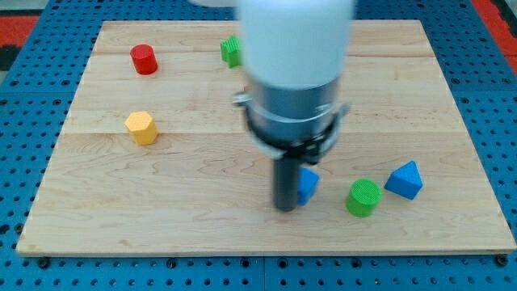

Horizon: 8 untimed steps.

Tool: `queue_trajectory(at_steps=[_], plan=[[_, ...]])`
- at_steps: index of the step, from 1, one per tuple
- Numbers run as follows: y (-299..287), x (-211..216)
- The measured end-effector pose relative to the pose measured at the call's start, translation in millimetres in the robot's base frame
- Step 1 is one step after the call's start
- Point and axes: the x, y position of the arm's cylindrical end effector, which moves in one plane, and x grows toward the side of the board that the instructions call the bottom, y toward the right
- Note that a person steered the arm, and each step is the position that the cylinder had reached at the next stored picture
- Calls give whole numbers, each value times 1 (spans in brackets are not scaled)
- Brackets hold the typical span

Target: Slide the red star into blue cube

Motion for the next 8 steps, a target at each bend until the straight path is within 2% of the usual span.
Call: queue_trajectory(at_steps=[1,2,3,4,5,6,7,8], plan=[[-18,-29],[1,-53],[39,-50],[31,-129],[66,-174],[58,-225],[-4,-253],[-37,-189]])
